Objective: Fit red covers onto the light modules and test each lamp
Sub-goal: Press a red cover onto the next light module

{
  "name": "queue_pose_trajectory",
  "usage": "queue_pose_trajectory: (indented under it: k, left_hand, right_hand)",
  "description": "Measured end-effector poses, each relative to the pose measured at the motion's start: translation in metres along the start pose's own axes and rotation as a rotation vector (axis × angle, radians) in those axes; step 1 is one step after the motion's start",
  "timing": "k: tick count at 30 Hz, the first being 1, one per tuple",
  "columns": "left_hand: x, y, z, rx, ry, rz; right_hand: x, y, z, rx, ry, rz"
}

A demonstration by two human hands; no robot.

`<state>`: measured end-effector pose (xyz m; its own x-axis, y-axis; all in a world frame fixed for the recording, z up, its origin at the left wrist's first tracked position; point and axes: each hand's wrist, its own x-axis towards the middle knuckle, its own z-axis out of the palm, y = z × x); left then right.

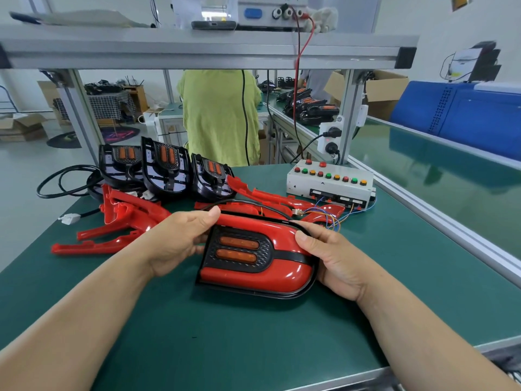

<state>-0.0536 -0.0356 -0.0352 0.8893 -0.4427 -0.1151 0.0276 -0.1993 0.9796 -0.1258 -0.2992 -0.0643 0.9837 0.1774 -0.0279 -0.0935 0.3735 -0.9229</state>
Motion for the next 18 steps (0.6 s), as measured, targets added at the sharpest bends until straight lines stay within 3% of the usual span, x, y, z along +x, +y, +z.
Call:
queue_pose_trajectory:
  k: [4, 18]
  left_hand:
    - [0.005, -0.001, 0.006, -0.159, 0.010, -0.057]
    - [0.010, -0.005, 0.033, -0.203, 0.196, 0.068]
  right_hand:
    - [0.000, 0.000, 0.000, -0.008, 0.001, -0.003]
    - [-0.001, 0.002, 0.013, -0.032, 0.128, -0.083]
